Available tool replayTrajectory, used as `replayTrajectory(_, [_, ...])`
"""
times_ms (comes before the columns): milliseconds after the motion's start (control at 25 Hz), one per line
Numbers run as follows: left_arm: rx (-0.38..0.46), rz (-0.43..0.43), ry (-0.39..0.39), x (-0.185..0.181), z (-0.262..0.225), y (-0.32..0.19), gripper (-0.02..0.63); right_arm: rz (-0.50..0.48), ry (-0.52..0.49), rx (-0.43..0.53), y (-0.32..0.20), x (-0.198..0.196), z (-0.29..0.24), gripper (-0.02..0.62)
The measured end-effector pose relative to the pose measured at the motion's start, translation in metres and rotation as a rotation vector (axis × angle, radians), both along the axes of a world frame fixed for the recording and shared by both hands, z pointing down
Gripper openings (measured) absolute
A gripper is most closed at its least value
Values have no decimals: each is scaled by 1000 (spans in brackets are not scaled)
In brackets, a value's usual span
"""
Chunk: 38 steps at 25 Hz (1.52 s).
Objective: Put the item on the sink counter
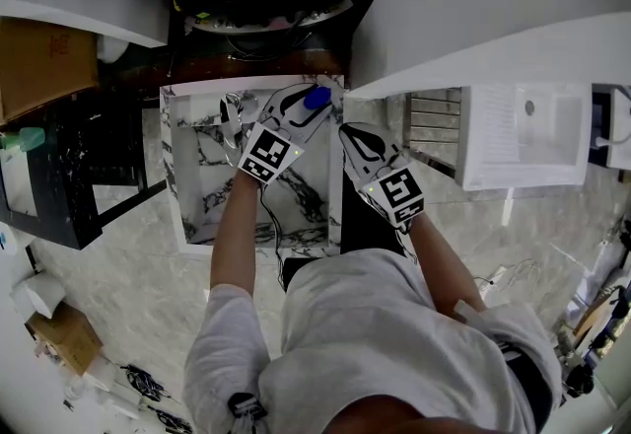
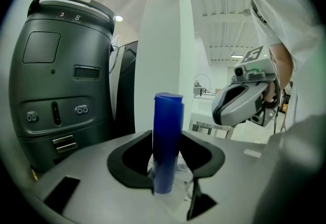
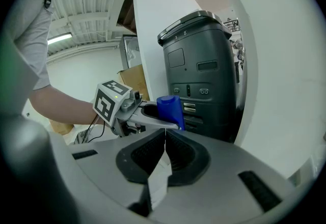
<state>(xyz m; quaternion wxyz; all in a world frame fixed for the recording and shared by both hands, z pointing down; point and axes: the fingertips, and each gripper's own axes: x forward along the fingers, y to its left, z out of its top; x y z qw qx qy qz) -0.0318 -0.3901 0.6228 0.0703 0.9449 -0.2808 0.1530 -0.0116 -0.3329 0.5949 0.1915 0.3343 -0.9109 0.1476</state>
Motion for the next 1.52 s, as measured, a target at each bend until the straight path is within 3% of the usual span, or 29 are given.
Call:
replayTrajectory(360, [-35, -40, 32, 0, 4, 0, 164, 14, 11, -6, 4, 2, 1, 5])
replayTrajectory(760, [-61, -156, 26, -10, 9, -4, 256, 26, 13, -4, 11, 4, 2, 5])
replayTrajectory(1360, [-111, -253, 28, -24, 12, 17, 258, 24, 10, -16, 27, -2, 0, 5])
replayTrajectory(1520, [-138, -299, 63, -29, 11, 26, 258, 22, -1, -6, 31, -4, -4, 5])
